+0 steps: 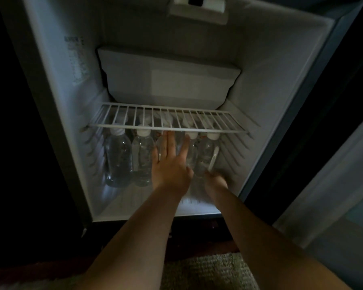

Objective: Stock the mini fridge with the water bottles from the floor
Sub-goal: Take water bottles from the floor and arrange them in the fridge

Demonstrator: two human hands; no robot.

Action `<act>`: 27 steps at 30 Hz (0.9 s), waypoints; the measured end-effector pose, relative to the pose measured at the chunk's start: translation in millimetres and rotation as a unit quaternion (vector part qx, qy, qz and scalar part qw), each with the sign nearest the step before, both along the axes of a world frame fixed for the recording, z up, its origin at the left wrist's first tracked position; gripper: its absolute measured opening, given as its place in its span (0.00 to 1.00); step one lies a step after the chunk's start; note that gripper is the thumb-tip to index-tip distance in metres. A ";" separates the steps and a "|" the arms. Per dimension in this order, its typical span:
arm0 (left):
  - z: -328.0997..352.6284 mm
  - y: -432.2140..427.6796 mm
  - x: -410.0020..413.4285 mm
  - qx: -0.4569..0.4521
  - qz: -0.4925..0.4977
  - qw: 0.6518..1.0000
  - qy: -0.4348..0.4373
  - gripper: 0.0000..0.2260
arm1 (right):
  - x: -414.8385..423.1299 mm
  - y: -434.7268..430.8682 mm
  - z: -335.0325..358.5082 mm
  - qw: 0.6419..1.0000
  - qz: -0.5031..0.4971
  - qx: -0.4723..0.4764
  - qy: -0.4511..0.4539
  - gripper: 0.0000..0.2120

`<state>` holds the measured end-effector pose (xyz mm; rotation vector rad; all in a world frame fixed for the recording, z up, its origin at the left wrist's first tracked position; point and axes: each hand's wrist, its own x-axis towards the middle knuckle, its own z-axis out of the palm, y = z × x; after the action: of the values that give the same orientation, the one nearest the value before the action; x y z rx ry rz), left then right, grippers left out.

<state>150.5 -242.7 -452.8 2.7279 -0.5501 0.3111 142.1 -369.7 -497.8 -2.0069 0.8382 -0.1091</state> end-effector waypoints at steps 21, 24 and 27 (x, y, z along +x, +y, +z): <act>97.9 44.2 -64.9 0.222 -0.160 0.932 0.236 0.21 | -111.1 24.4 151.7 0.933 0.278 -0.149 0.175 0.14; 119.0 43.4 -83.1 0.218 -0.156 0.934 0.235 0.20 | -138.4 26.8 178.5 0.916 0.307 -0.178 0.188 0.15; 143.9 37.5 -109.6 0.203 -0.176 0.937 0.225 0.18 | -164.1 22.1 197.5 0.908 0.311 -0.205 0.191 0.16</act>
<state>40.9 -205.1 -308.9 2.8540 -1.0325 -0.5626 -22.1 -347.6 -300.4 -2.6552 0.3767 0.5303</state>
